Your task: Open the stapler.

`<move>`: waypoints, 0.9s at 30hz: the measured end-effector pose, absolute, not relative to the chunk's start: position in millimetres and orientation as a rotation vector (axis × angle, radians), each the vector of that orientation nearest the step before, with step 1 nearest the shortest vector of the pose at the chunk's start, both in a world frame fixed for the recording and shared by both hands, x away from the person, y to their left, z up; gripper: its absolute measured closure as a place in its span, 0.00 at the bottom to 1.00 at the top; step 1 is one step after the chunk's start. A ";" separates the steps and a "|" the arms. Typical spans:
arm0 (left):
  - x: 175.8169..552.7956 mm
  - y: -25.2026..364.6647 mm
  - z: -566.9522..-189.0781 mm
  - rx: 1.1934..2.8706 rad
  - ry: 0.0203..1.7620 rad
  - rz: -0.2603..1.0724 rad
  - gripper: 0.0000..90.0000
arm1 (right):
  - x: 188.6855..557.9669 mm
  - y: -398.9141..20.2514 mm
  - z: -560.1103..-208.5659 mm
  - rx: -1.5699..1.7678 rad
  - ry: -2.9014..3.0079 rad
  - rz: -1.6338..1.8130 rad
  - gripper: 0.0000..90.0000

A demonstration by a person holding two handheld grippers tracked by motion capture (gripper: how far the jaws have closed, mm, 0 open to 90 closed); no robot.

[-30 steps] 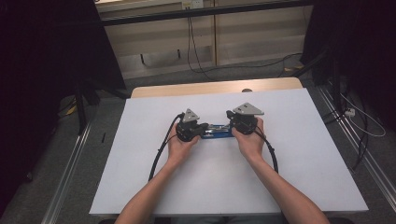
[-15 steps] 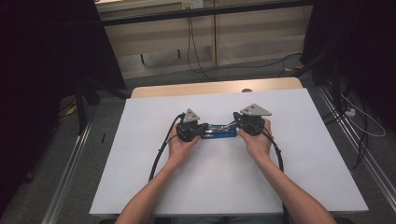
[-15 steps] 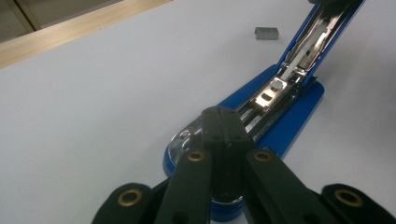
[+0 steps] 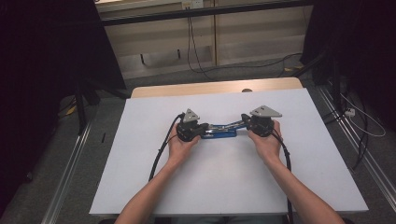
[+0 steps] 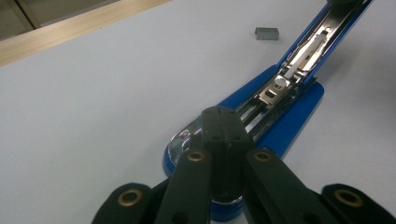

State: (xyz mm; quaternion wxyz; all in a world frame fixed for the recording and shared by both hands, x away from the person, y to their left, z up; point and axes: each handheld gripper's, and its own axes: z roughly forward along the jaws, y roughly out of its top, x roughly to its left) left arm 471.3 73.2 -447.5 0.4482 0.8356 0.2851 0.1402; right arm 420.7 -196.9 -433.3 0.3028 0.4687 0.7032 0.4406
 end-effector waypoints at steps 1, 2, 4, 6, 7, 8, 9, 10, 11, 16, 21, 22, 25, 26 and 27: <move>471.4 73.2 -447.5 2.066 0.707 0.346 1.00 | 420.2 -198.3 -434.0 1.242 1.865 1.168 1.00; 471.5 73.4 -447.5 2.066 0.705 0.346 1.00 | 419.7 -199.6 -434.5 1.242 1.866 1.168 1.00; 471.4 73.3 -447.6 2.063 0.710 0.341 1.00 | 418.8 -201.7 -435.1 1.246 1.868 1.176 1.00; 471.1 73.2 -447.7 2.061 0.714 0.341 1.00 | 418.4 -203.4 -435.4 1.245 1.868 1.169 1.00; 470.9 73.0 -447.6 2.062 0.714 0.343 1.00 | 418.5 -204.5 -436.1 1.247 1.870 1.164 1.00; 470.9 73.1 -447.5 2.066 0.710 0.348 1.00 | 418.5 -205.4 -437.2 1.253 1.872 1.161 1.00; 471.0 73.1 -447.5 2.066 0.709 0.349 1.00 | 418.4 -205.9 -438.4 1.254 1.875 1.159 1.00; 471.0 73.1 -447.6 2.061 0.713 0.344 1.00 | 418.2 -206.1 -439.4 1.258 1.882 1.155 1.00; 471.1 73.2 -447.8 2.058 0.715 0.340 1.00 | 418.0 -206.3 -440.3 1.258 1.885 1.151 1.00; 470.9 73.2 -447.9 2.057 0.718 0.339 1.00 | 418.5 -207.5 -443.8 1.260 1.897 1.140 1.00; 471.5 74.1 -447.9 2.057 0.712 0.351 1.00 | 418.9 -208.2 -447.0 1.264 1.897 1.152 1.00; 471.6 74.2 -448.0 2.056 0.713 0.348 1.00 | 418.8 -208.1 -447.2 1.264 1.897 1.153 1.00; 471.9 74.5 -447.9 2.060 0.707 0.348 1.00 | 419.0 -208.4 -447.4 1.264 1.896 1.159 1.00; 472.4 75.1 -448.2 2.058 0.696 0.343 1.00 | 419.1 -208.6 -447.5 1.263 1.896 1.165 1.00; 472.5 75.4 -449.0 2.049 0.699 0.321 1.00 | 419.1 -208.8 -447.8 1.261 1.899 1.176 1.00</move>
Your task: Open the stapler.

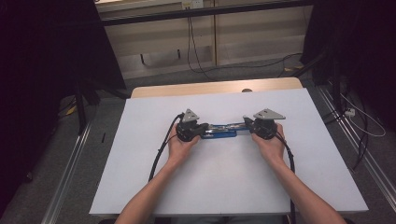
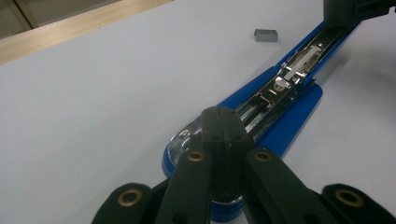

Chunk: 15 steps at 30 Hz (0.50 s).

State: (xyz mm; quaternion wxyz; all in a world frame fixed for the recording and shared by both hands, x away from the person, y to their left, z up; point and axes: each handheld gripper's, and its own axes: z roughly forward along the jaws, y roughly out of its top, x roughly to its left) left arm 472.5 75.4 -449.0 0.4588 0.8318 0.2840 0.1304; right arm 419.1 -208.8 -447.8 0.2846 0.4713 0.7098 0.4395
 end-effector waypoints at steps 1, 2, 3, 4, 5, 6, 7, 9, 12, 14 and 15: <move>473.4 76.5 -449.1 2.046 0.702 0.314 1.00 | 419.1 -208.8 -448.3 1.255 1.900 1.182 1.00; 473.8 76.7 -449.1 2.043 0.710 0.301 1.00 | 419.1 -208.7 -448.9 1.252 1.899 1.186 1.00; 474.0 76.6 -448.9 2.046 0.709 0.305 1.00 | 419.3 -208.5 -449.4 1.251 1.899 1.192 1.00; 473.8 76.2 -449.1 2.047 0.706 0.310 1.00 | 419.7 -208.5 -449.5 1.251 1.901 1.196 1.00; 473.6 76.1 -449.1 2.046 0.705 0.311 0.99 | 419.8 -208.3 -449.5 1.250 1.903 1.197 1.00; 474.2 76.6 -448.9 2.051 0.698 0.318 0.99 | 419.7 -208.1 -449.6 1.248 1.907 1.201 1.00; 474.3 76.7 -448.9 2.048 0.697 0.313 0.99 | 419.6 -208.0 -449.5 1.245 1.910 1.203 1.00; 473.8 76.5 -448.6 2.037 0.703 0.306 0.99 | 419.5 -208.0 -448.9 1.243 1.908 1.209 1.00; 472.8 76.6 -444.9 2.018 0.695 0.316 0.99 | 419.2 -208.4 -447.3 1.235 1.904 1.223 1.00; 472.7 76.5 -444.6 2.020 0.692 0.318 0.99 | 419.3 -209.2 -447.0 1.235 1.904 1.229 1.00; 473.0 76.9 -444.7 2.017 0.695 0.315 0.99 | 419.4 -209.9 -447.0 1.230 1.903 1.233 1.00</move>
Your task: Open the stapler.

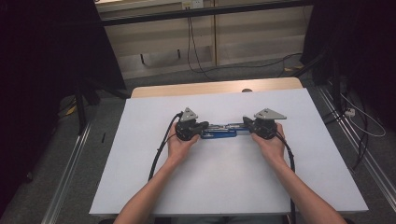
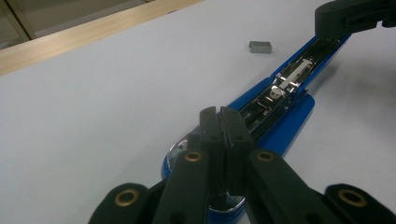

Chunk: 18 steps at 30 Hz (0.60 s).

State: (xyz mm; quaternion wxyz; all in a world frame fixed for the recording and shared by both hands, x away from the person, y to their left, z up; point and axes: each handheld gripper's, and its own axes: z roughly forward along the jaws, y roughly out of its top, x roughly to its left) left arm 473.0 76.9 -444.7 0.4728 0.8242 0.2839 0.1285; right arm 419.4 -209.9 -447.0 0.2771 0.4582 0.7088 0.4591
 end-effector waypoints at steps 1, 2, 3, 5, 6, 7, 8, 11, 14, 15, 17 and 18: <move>473.4 77.1 -444.5 2.017 0.693 0.311 0.99 | 419.3 -210.2 -446.8 1.236 1.902 1.237 1.00; 473.5 77.2 -444.4 2.016 0.692 0.310 0.99 | 419.3 -210.6 -446.7 1.237 1.900 1.240 1.00; 473.4 77.2 -444.3 2.016 0.694 0.311 0.99 | 419.5 -211.0 -446.5 1.234 1.900 1.245 1.00; 473.2 77.2 -444.2 2.014 0.696 0.310 0.99 | 419.4 -211.2 -446.2 1.229 1.899 1.254 1.00; 473.0 77.2 -443.9 2.012 0.695 0.313 0.99 | 419.2 -211.1 -445.9 1.225 1.898 1.259 1.00; 472.9 77.4 -443.7 2.014 0.695 0.316 0.99 | 419.2 -210.9 -445.4 1.219 1.900 1.264 1.00; 472.6 77.7 -443.1 2.017 0.696 0.318 0.98 | 419.2 -210.6 -445.3 1.216 1.901 1.265 1.00; 472.1 78.7 -441.0 1.999 0.702 0.309 0.96 | 418.6 -210.0 -444.7 1.218 1.901 1.270 1.00; 471.0 79.3 -437.9 1.987 0.705 0.305 0.94 | 418.6 -210.5 -444.1 1.217 1.899 1.274 1.00; 470.6 79.4 -437.1 1.987 0.706 0.305 0.94 | 418.9 -210.9 -444.2 1.223 1.898 1.272 1.00; 470.0 79.0 -436.1 1.974 0.705 0.300 0.92 | 418.6 -211.6 -444.4 1.241 1.897 1.285 1.00; 469.5 78.8 -435.7 1.972 0.706 0.298 0.91 | 418.5 -211.8 -444.3 1.239 1.898 1.283 1.00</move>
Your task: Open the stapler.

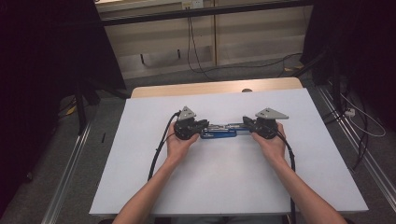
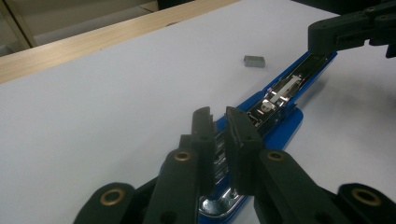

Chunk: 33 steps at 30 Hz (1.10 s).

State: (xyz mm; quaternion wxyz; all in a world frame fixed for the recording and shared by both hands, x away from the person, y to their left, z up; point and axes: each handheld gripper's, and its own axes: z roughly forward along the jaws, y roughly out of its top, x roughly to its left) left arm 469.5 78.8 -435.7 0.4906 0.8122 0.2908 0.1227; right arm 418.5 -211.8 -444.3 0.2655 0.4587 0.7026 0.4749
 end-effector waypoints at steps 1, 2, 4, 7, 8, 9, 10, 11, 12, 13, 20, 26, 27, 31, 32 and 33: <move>469.0 78.7 -435.2 1.974 0.706 0.297 0.88 | 418.4 -212.0 -444.1 1.237 1.897 1.285 1.00; 468.5 78.6 -434.7 1.970 0.709 0.299 0.86 | 418.2 -212.1 -443.7 1.237 1.894 1.290 0.99; 468.1 78.6 -434.2 1.952 0.732 0.301 0.77 | 417.9 -212.2 -442.6 1.237 1.892 1.297 0.96; 466.5 78.9 -434.4 1.947 0.745 0.327 0.64 | 418.1 -211.4 -440.1 1.233 1.887 1.303 0.87; 466.2 78.3 -434.7 1.943 0.749 0.337 0.59 | 418.2 -211.4 -439.2 1.236 1.884 1.308 0.86; 466.3 78.2 -434.5 1.939 0.757 0.342 0.54 | 418.1 -211.5 -438.7 1.231 1.885 1.311 0.85; 466.4 77.9 -434.5 1.935 0.768 0.346 0.49 | 417.8 -211.3 -438.4 1.226 1.884 1.320 0.83; 466.4 77.7 -434.4 1.936 0.777 0.352 0.42 | 417.7 -211.0 -438.2 1.226 1.887 1.323 0.78; 466.6 77.6 -434.3 1.936 0.781 0.357 0.37 | 417.6 -210.7 -438.3 1.225 1.890 1.325 0.76; 466.7 77.4 -434.4 1.939 0.781 0.360 0.32 | 417.6 -210.1 -438.6 1.217 1.900 1.329 0.73; 467.7 79.4 -433.2 1.943 0.790 0.396 0.19 | 418.5 -201.8 -439.0 1.216 1.920 1.299 0.28; 466.4 84.5 -429.0 1.966 0.774 0.371 0.06 | 418.7 -202.3 -437.5 1.209 1.914 1.295 0.09; 465.1 85.8 -427.9 1.977 0.767 0.370 0.06 | 418.5 -202.7 -437.1 1.208 1.915 1.304 0.08; 460.4 95.1 -424.9 1.972 0.799 0.363 0.05 | 417.4 -204.8 -436.2 1.222 1.909 1.314 0.07; 458.0 96.1 -424.1 1.976 0.807 0.359 0.05 | 417.0 -205.2 -436.1 1.224 1.907 1.316 0.07; 454.7 96.8 -423.0 1.986 0.807 0.358 0.05 | 416.6 -205.7 -436.0 1.226 1.906 1.316 0.07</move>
